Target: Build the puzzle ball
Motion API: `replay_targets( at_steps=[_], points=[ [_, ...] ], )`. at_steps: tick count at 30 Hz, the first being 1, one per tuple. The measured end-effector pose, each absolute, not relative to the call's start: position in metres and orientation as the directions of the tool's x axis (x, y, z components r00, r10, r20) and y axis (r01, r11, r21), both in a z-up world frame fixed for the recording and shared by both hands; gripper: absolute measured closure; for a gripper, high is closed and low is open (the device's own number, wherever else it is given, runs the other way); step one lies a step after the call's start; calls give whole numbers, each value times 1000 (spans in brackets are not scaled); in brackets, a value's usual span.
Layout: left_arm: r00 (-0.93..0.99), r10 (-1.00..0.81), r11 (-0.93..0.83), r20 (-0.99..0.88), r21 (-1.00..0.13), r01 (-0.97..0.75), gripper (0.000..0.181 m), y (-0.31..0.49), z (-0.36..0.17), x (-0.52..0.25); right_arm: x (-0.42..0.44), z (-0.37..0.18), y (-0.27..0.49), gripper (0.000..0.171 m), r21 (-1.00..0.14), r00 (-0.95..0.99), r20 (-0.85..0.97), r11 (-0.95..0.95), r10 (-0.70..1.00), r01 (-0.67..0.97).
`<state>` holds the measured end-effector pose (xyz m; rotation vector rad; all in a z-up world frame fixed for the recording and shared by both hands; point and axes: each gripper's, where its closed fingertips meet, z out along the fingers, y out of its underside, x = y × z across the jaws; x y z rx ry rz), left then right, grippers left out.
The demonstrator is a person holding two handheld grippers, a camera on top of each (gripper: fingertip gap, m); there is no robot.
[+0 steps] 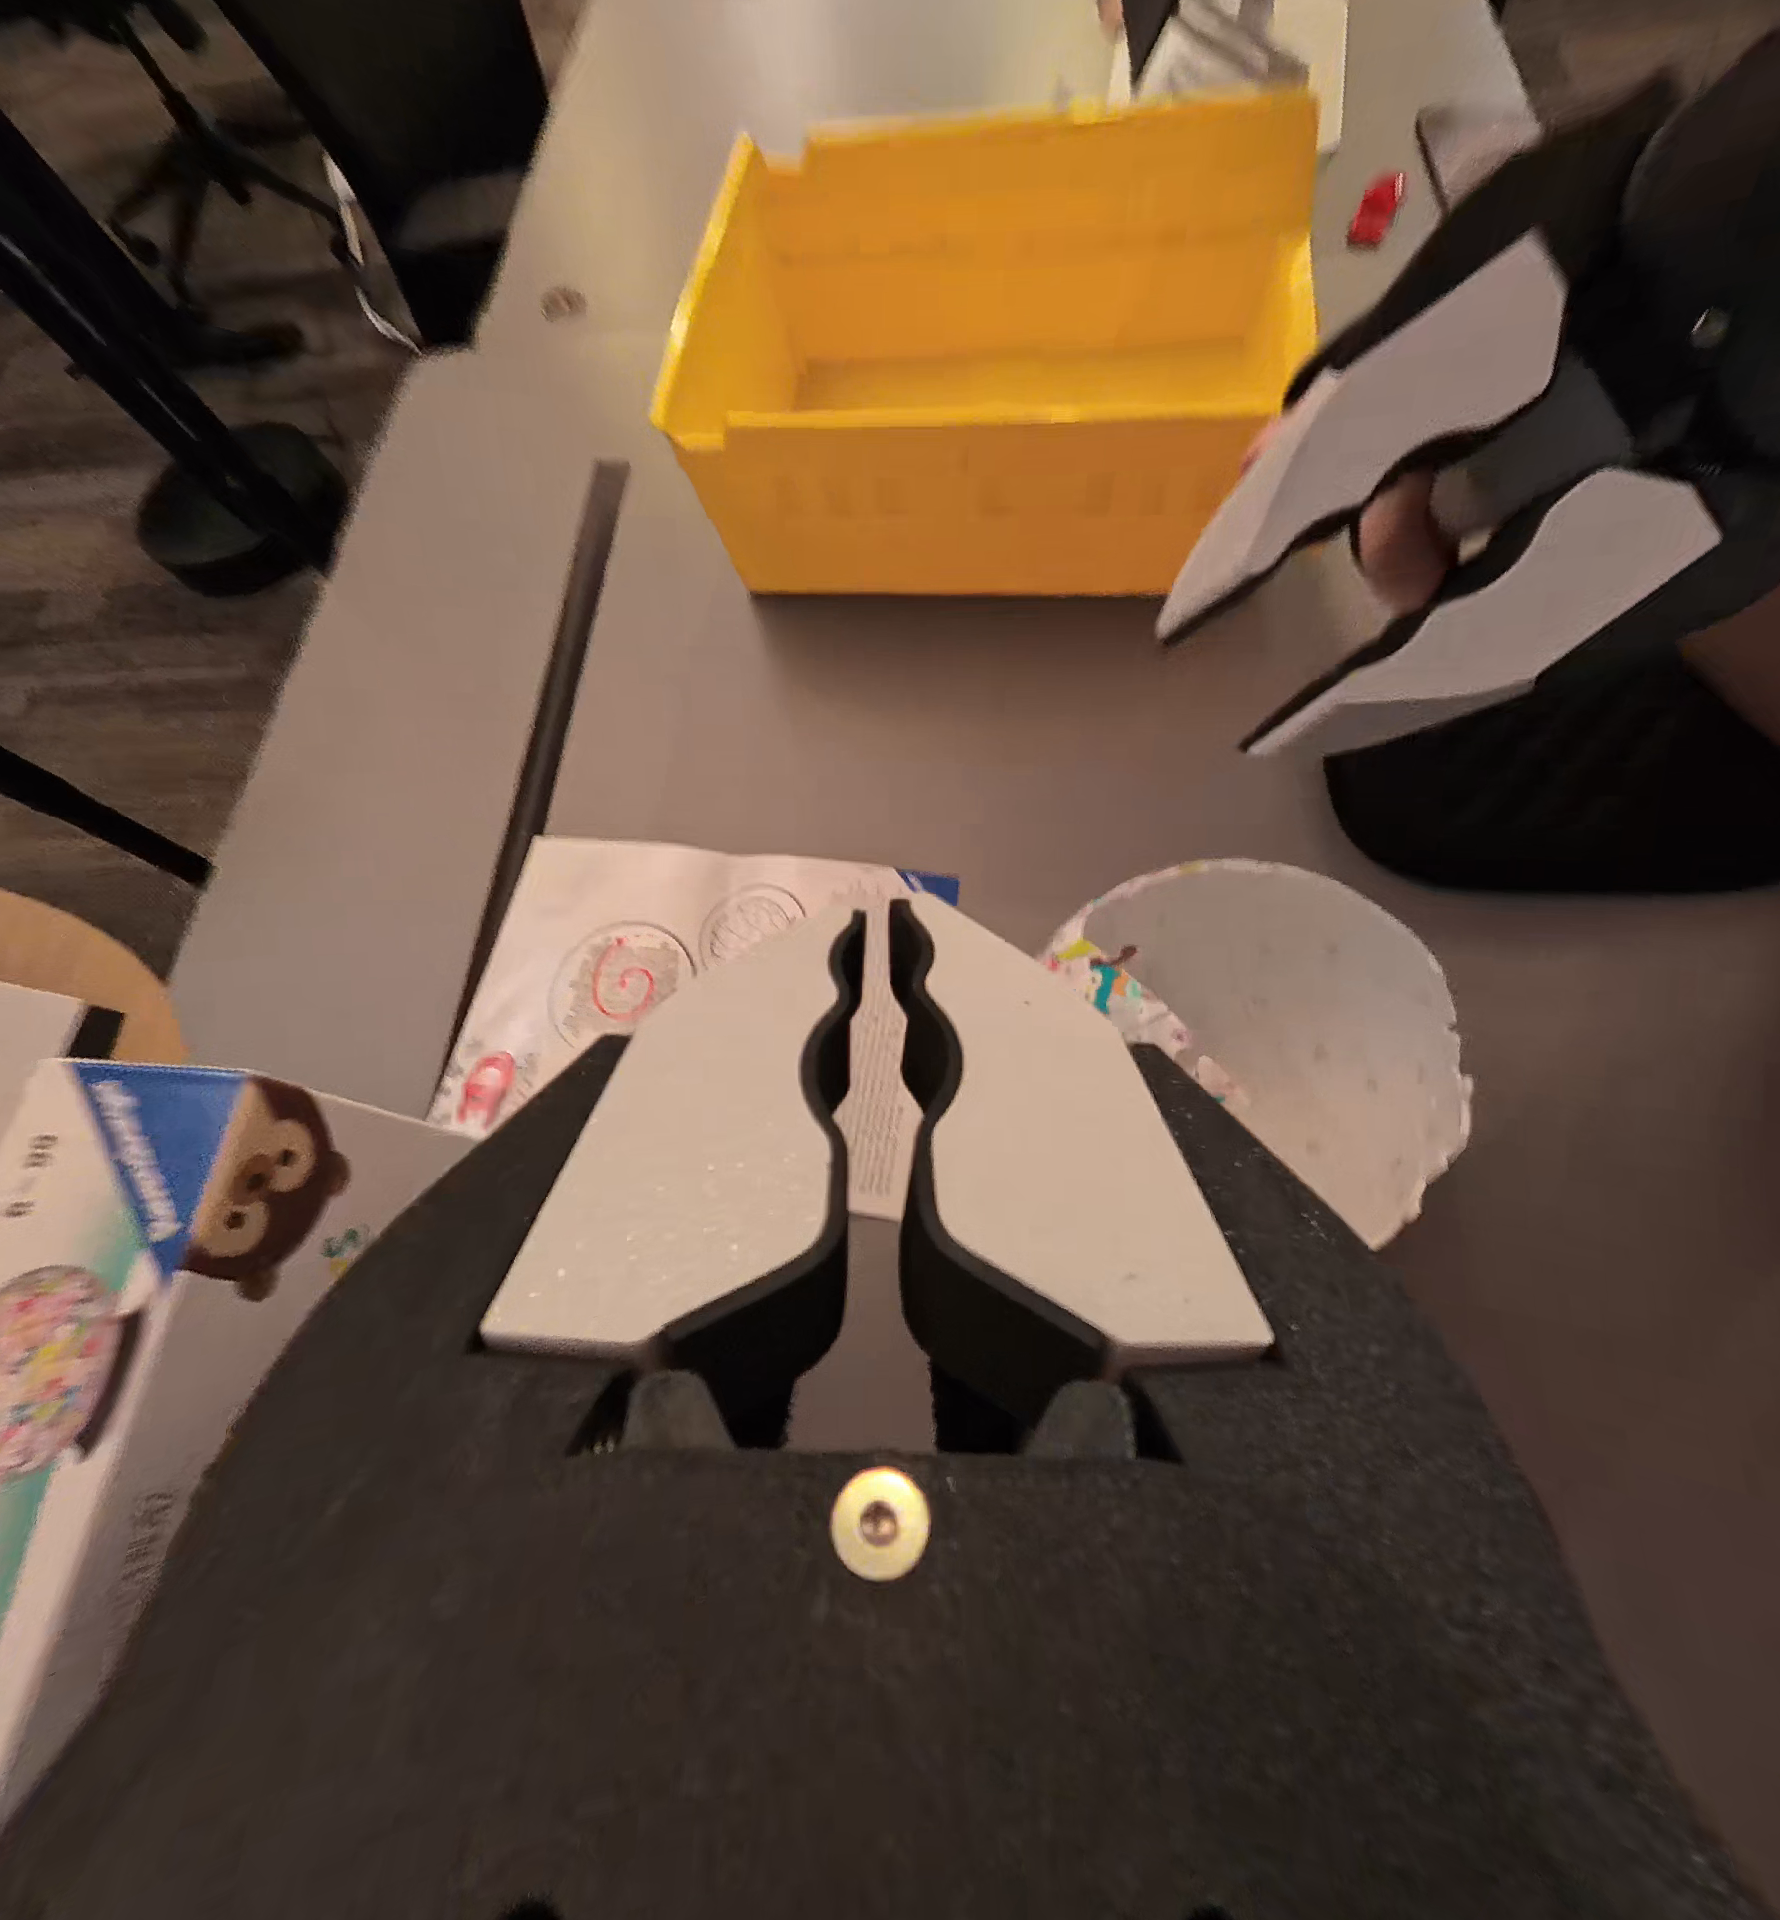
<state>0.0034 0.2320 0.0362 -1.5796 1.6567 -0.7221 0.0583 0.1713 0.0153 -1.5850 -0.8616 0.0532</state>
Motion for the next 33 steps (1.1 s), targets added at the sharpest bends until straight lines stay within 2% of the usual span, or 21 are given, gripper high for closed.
replay_targets(
  at_steps=[3, 8, 14, 18, 21, 24, 27, 33],
  points=[
    [79, -985, 103, -155, -887, -450, 170, 235, 69, 6, 69, 20, 167, 143, -939, 790, 296, 10, 537, 345],
    [136, -985, 71, -106, -969, -237, 167, 224, 114, 7, 77, 18, 169, 141, -973, 835, 160, -60, 527, 224],
    [217, -960, 139, -174, -976, -166, 153, 211, 129, 23, 99, 2, 185, 125, -959, 884, 206, -92, 419, 267],
    [243, -948, 168, -205, -972, -163, 142, 204, 128, 47, 108, -5, 192, 123, -970, 909, 134, -134, 395, 201],
    [236, -958, 136, -162, -983, -124, 142, 194, 136, 56, 111, -4, 194, 124, -981, 917, 102, -113, 385, 157],
    [219, -971, 89, -99, -994, -58, 142, 178, 149, 55, 114, -3, 195, 123, -980, 915, 144, -76, 377, 186],
    [214, -973, 67, -85, -993, -93, 142, 160, 143, 45, 113, -5, 194, 125, -981, 911, 142, -71, 387, 183],
    [343, -915, 109, -211, -950, -293, 141, 119, 101, -28, 111, -9, 194, 125, -986, 895, 101, -73, 434, 147]
  ],
)
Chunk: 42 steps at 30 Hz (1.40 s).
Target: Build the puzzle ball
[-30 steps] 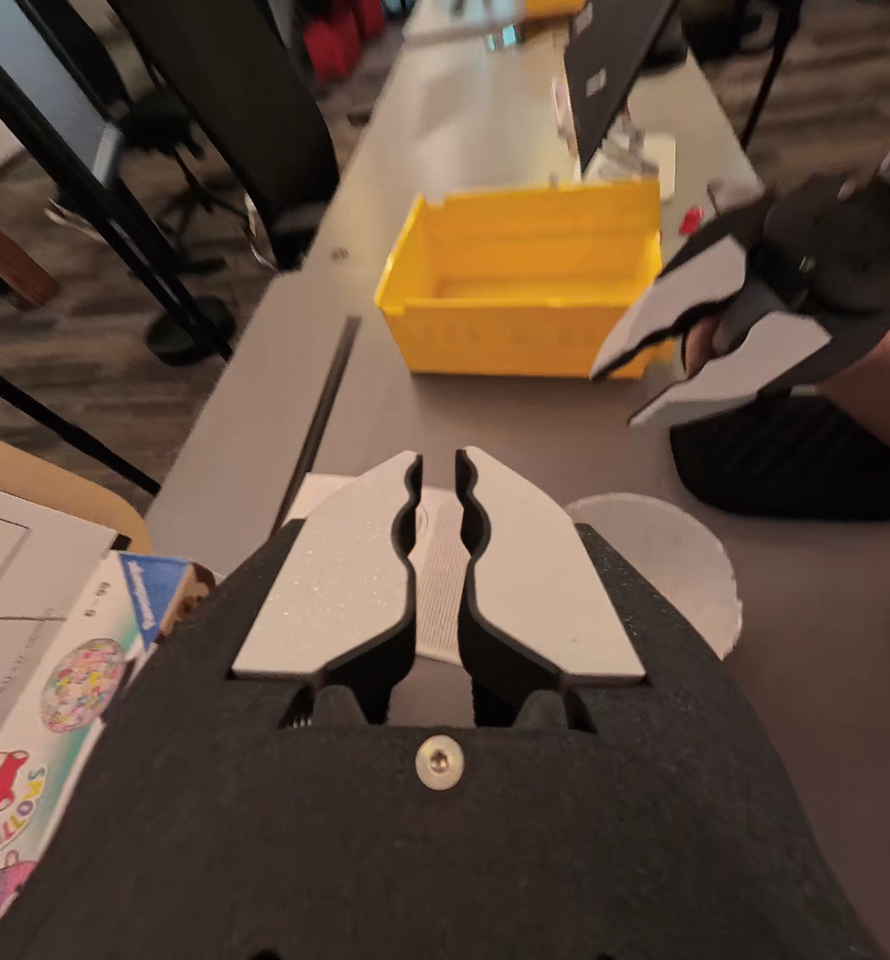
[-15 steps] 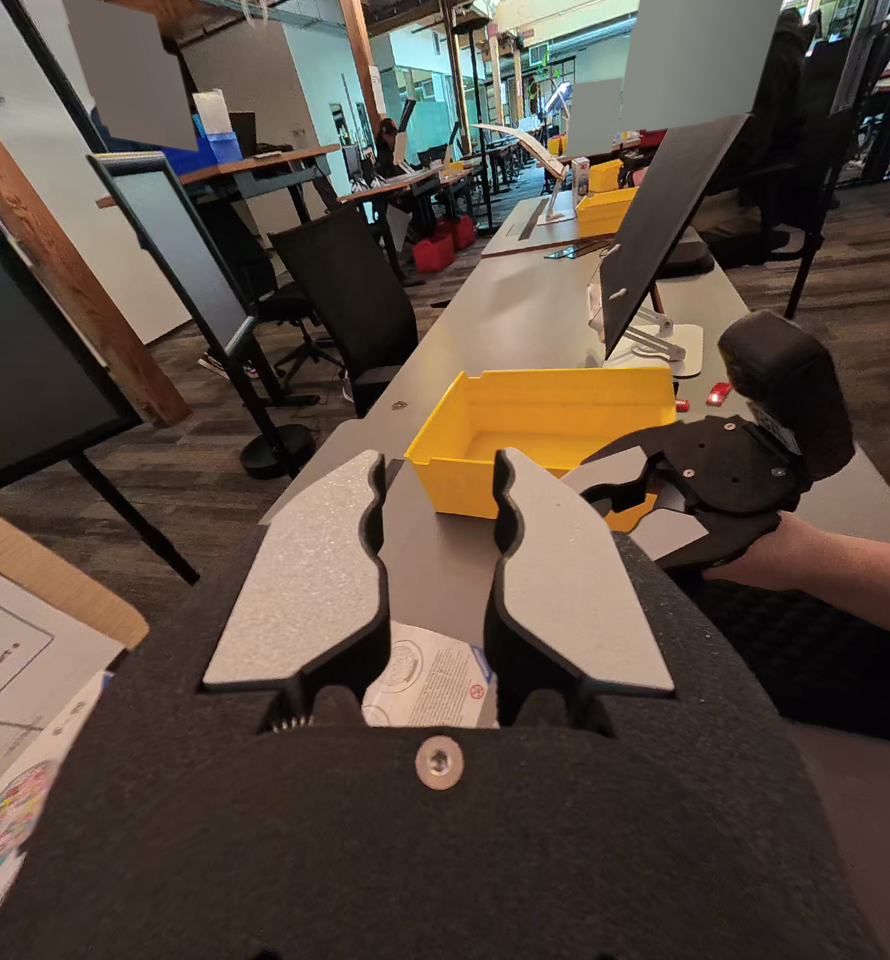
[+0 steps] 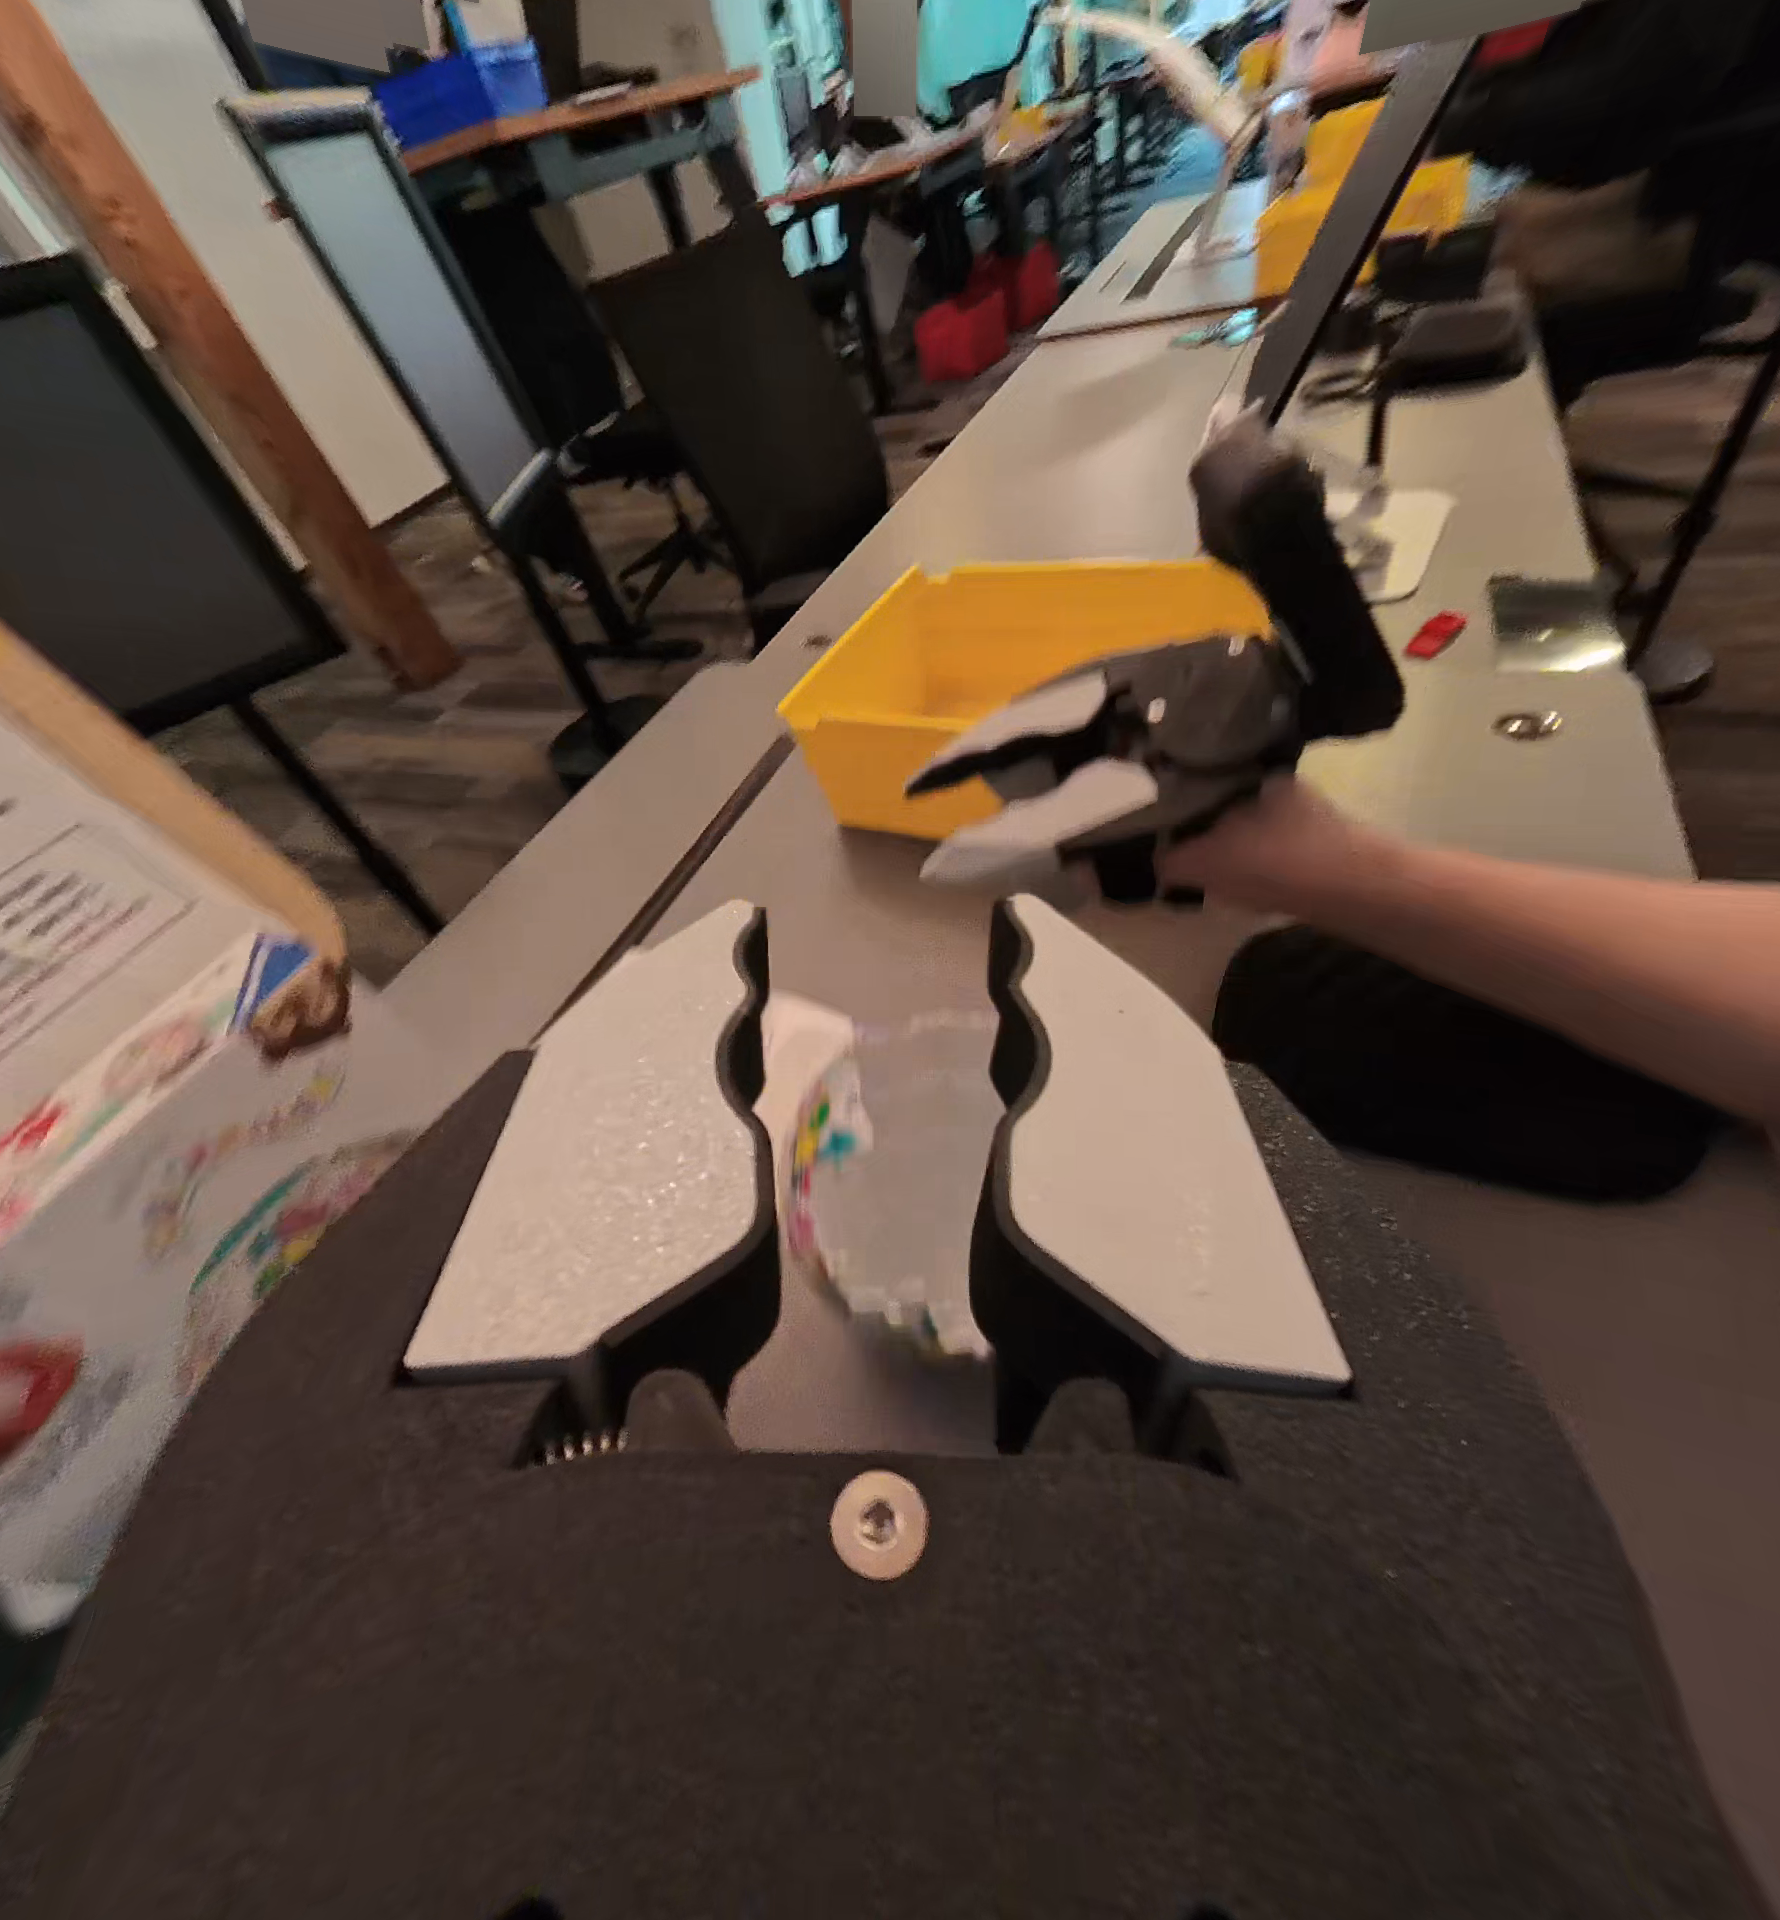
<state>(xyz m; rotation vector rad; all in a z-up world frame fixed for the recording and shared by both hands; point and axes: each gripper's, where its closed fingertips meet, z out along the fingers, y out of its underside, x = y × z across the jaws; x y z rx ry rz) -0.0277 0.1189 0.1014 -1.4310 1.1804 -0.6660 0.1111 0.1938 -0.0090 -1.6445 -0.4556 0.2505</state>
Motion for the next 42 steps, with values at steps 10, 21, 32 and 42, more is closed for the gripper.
replay_targets(
  at_steps=[10, 21, 32, 42],
  points=[
    [535, -833, -40, -140, -949, -312, 134, 55, -21, -154, 83, -9, 138, 111, -984, 819, 134, -25, 557, 178],
    [123, -952, 177, -281, -832, -527, 110, 109, -73, -109, 34, -74, 83, 76, -882, 725, 266, -143, 635, 449],
    [-127, -925, 364, -358, -739, -568, 91, 155, -100, -45, 35, -104, 116, 72, -835, 714, 267, -214, 647, 507],
    [-180, -900, 432, -397, -757, -490, 95, 163, -106, -38, 29, -105, 121, 76, -841, 681, 236, -205, 693, 501]
  ],
)
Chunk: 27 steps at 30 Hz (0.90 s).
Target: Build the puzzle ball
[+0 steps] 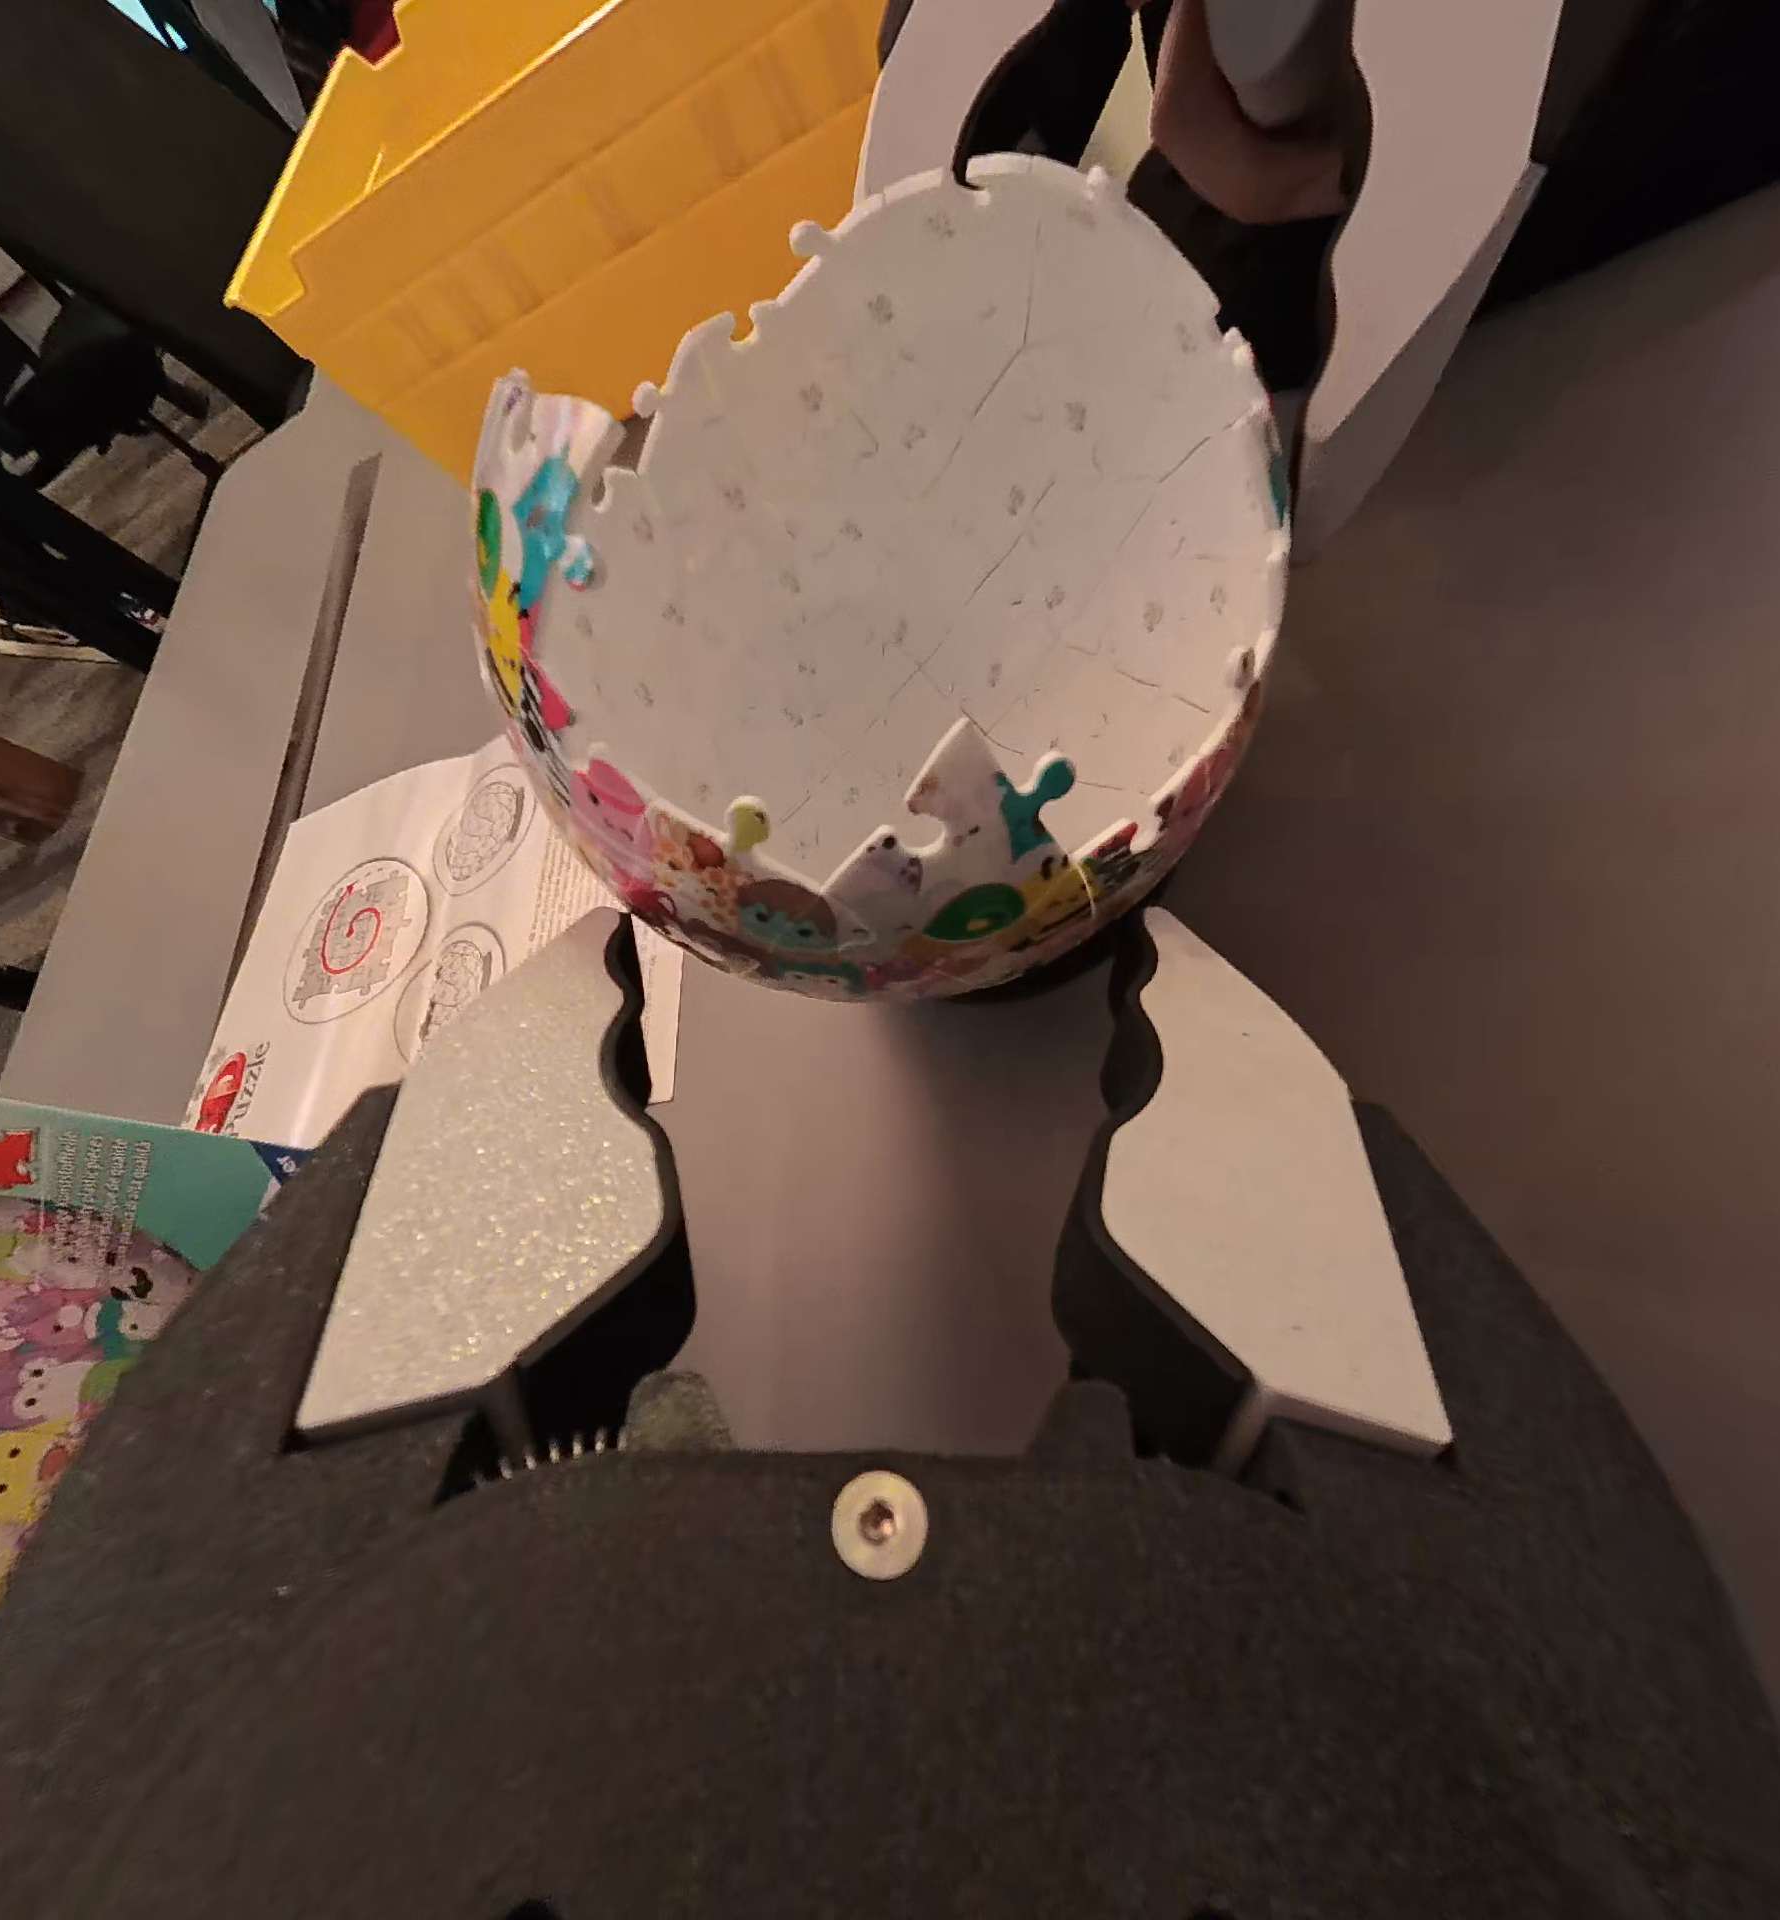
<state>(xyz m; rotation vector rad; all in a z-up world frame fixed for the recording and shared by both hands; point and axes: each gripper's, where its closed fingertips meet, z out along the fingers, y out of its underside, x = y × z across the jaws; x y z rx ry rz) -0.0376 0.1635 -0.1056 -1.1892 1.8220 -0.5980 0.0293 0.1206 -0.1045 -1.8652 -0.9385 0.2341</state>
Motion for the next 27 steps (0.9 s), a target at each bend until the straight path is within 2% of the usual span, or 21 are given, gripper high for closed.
replay_targets(
  at_steps=[9, 15, 19, 27],
  points=[
    [-164, -952, 305, -257, -808, -504, 95, 152, -102, -36, 31, -101, 118, 79, -831, 722, 14, -393, 692, 393],
    [-171, -983, 152, -72, -839, -522, 96, 141, -89, -37, 29, -97, 107, 78, -732, 685, -251, -597, 684, 329],
    [-167, -984, 144, -59, -810, -568, 96, 143, -92, -39, 29, -91, 107, 79, -670, 646, -387, -682, 658, 293],
    [-153, -984, 168, -95, -786, -595, 97, 141, -97, -39, 31, -92, 106, 79, -635, 632, -403, -699, 662, 329]
  ],
)
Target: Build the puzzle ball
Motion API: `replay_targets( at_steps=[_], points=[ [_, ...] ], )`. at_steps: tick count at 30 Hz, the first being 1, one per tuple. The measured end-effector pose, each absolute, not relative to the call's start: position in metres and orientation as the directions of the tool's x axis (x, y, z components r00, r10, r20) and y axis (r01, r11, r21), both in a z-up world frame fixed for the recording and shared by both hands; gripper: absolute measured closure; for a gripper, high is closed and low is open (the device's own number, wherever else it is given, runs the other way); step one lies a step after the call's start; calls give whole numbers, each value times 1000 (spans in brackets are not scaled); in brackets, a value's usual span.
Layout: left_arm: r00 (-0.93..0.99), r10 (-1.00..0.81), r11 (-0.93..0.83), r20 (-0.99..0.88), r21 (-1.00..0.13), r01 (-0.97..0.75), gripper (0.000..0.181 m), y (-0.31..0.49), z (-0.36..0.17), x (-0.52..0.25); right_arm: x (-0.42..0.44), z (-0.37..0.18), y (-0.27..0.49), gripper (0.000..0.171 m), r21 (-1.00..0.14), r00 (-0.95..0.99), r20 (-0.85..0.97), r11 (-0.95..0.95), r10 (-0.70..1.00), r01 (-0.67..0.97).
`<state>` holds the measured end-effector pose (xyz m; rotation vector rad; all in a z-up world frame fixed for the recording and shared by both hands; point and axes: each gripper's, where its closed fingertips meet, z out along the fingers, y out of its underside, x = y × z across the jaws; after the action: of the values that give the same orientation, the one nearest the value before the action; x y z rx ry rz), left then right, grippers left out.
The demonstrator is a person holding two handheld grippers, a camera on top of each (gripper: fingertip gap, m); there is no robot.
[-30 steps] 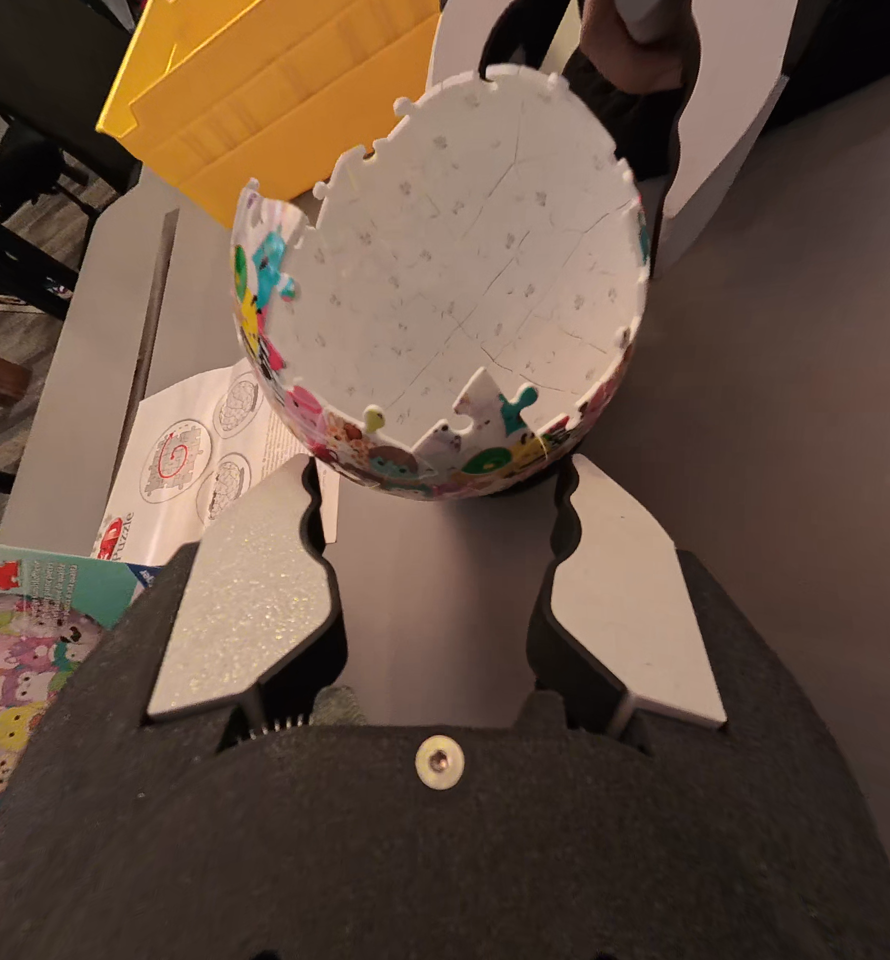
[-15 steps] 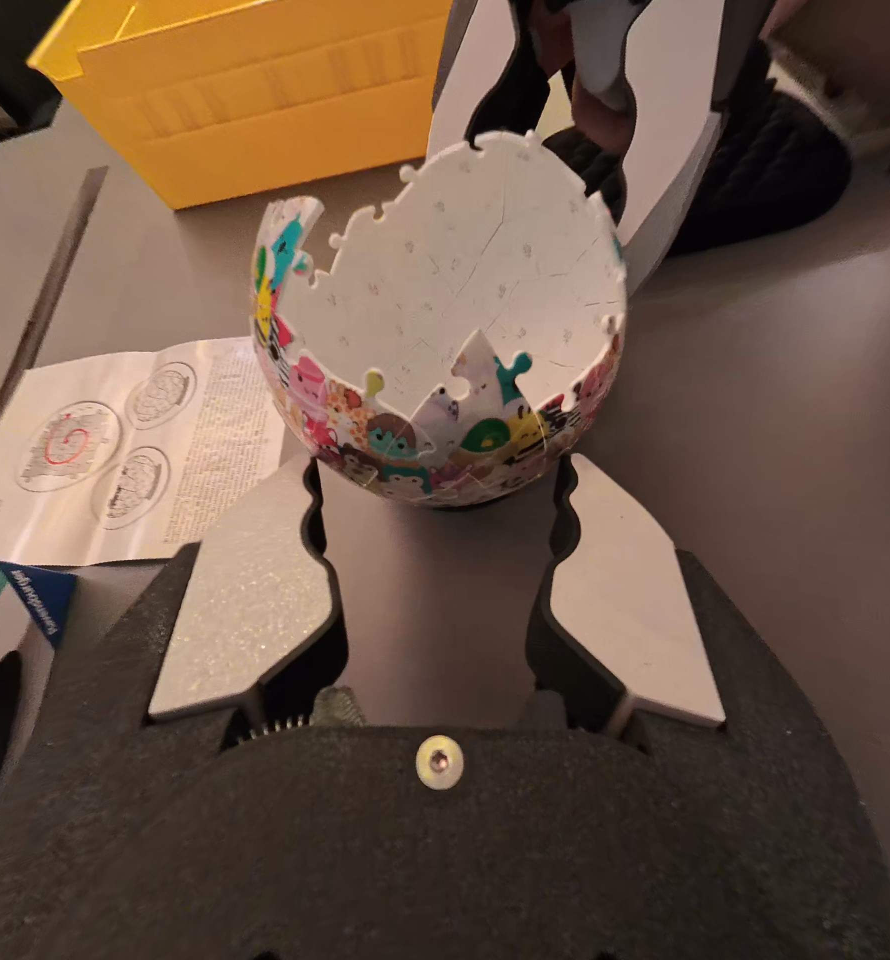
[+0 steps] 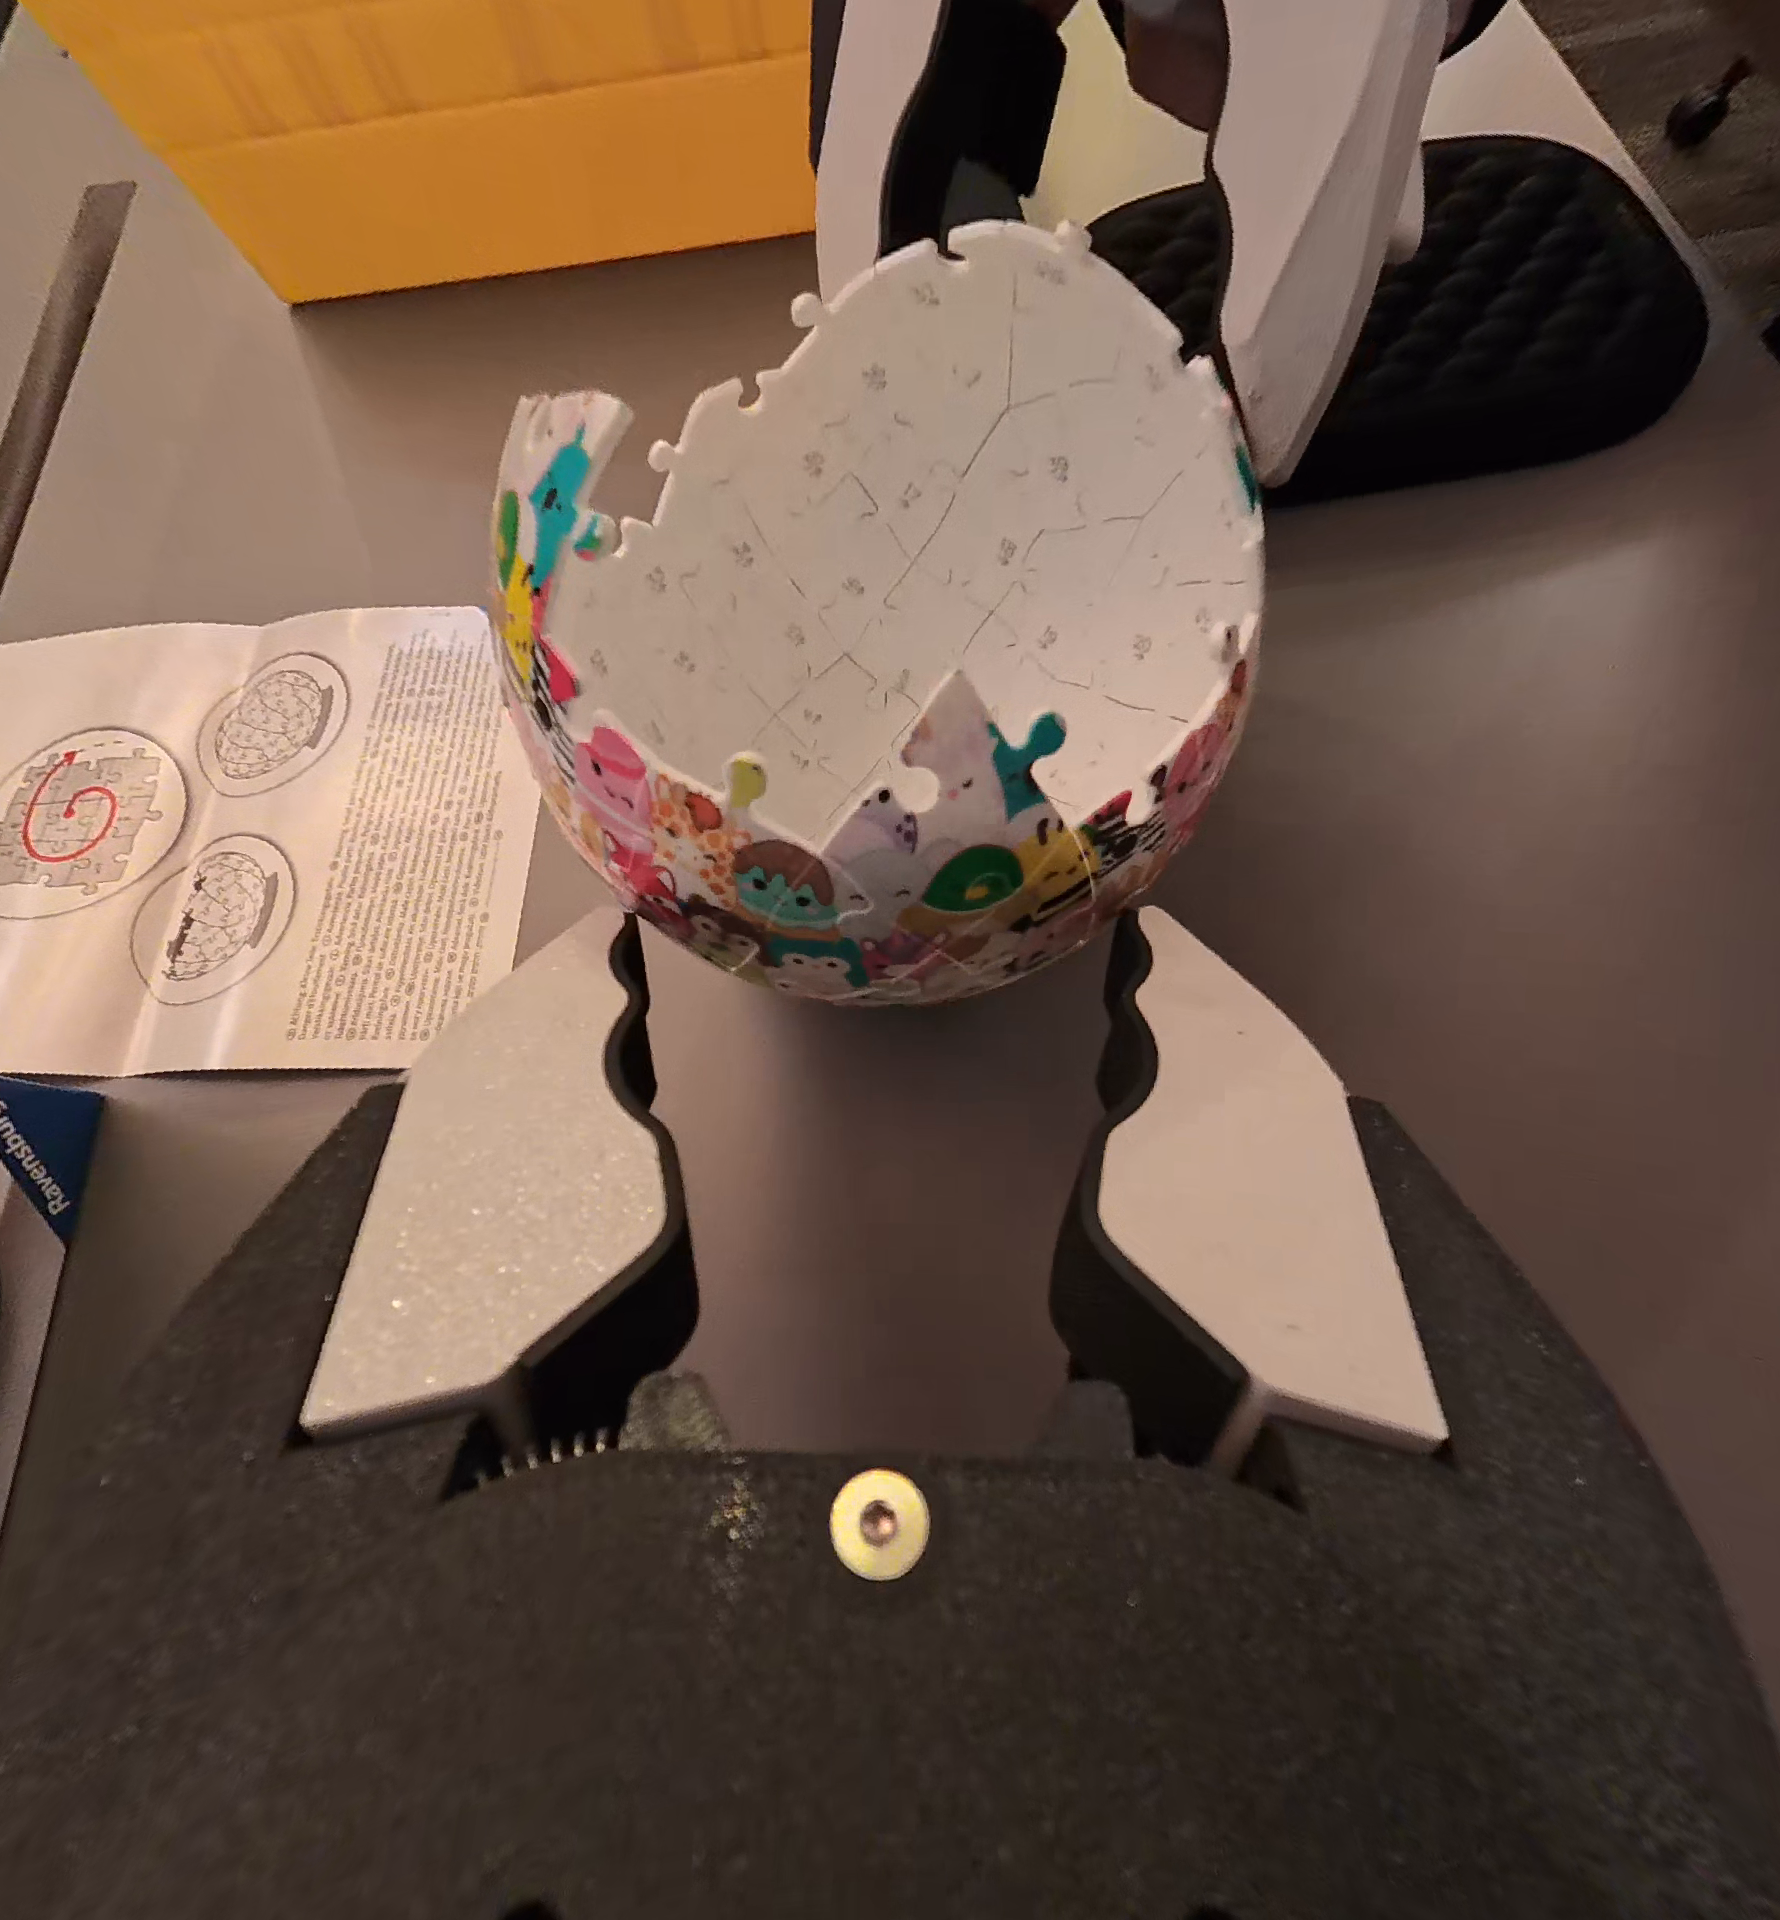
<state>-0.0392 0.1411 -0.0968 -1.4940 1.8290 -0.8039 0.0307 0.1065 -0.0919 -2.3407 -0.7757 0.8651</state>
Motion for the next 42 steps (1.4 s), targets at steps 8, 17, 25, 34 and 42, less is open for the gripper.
replay_targets(
  at_steps=[8, 17, 25, 34, 42],
  points=[
    [-145, -983, 170, -108, -823, -542, 101, 140, -92, -42, 34, -89, 113, 76, -765, 648, -163, -510, 744, 394],
    [-178, -962, 269, -206, -823, -500, 98, 143, -86, -39, 34, -96, 110, 75, -841, 648, 81, -297, 758, 452],
    [-163, -966, 257, -201, -828, -498, 99, 142, -87, -35, 36, -95, 113, 78, -837, 674, 36, -346, 738, 424],
    [-155, -987, 111, -36, -855, -507, 99, 137, -85, -30, 39, -90, 106, 79, -759, 696, -195, -556, 691, 339],
    [-152, -986, 135, -65, -846, -516, 100, 138, -85, -31, 38, -90, 106, 78, -730, 711, -226, -599, 666, 329]
  ],
)
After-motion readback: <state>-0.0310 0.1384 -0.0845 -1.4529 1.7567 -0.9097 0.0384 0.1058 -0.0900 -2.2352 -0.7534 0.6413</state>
